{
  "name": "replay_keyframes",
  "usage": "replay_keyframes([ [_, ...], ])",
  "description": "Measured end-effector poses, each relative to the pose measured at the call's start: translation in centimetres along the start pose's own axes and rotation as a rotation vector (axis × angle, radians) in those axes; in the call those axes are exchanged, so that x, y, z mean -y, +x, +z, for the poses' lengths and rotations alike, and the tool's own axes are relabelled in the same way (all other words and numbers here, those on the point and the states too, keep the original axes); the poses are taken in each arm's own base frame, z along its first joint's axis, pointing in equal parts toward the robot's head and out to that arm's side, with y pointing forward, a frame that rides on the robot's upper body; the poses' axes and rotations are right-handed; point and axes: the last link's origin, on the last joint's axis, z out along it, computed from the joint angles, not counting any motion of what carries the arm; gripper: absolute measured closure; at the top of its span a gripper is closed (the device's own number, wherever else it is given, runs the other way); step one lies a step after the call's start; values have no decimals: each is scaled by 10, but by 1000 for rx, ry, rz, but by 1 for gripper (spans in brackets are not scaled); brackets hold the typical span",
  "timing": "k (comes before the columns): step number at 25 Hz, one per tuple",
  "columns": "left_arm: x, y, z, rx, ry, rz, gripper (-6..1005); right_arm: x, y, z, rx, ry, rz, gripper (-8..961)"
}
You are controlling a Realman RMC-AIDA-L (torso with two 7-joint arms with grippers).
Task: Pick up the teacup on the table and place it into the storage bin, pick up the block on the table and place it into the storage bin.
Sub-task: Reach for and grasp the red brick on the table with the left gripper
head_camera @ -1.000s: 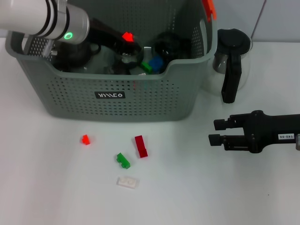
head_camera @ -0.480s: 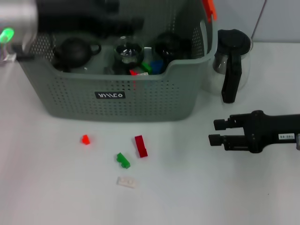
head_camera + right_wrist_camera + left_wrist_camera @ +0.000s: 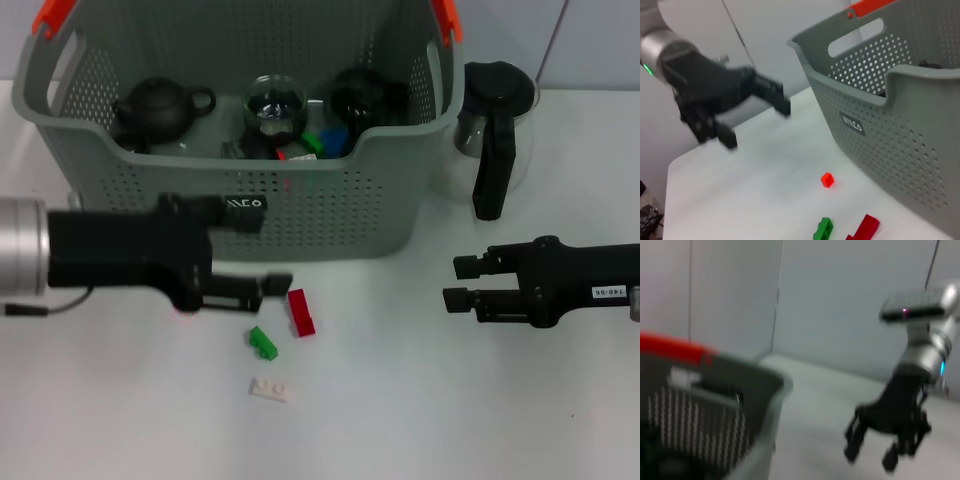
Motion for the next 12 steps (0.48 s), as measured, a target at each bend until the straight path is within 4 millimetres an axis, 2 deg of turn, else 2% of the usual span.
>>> replay_keyframes([
  [5, -1, -17, 22, 184, -28, 22, 183, 0, 2, 0, -1, 0, 6, 370],
  [12, -1, -13, 61, 380, 15, 126, 183, 0, 5, -1, -4, 5, 13, 370],
])
